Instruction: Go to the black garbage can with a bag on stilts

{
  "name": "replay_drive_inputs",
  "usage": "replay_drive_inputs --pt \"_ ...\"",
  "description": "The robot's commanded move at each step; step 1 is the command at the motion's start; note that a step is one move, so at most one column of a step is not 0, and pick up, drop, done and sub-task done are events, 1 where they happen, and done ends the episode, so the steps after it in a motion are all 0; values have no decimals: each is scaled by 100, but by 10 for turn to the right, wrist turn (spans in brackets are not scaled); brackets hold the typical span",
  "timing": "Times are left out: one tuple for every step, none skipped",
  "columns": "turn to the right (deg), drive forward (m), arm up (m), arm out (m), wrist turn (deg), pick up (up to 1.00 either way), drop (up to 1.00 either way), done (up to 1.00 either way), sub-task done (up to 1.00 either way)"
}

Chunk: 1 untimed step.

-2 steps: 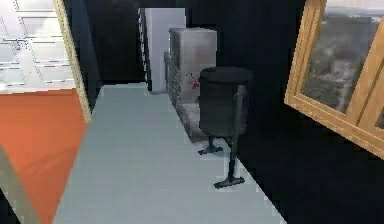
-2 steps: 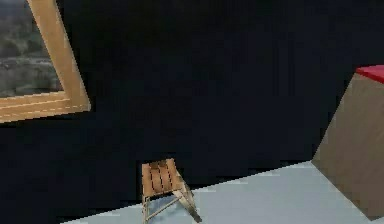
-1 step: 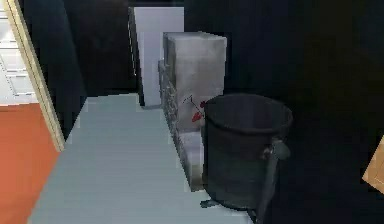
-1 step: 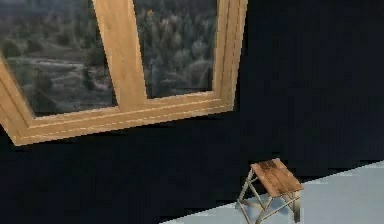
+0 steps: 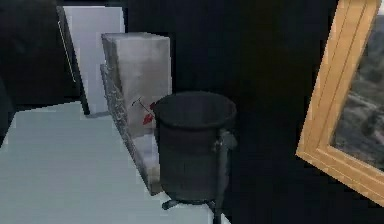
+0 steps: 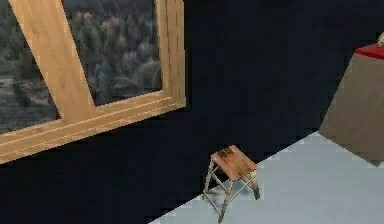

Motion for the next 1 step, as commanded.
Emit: replay_drive_inputs --pt "0 0 0 0 0 0 0 100 0"
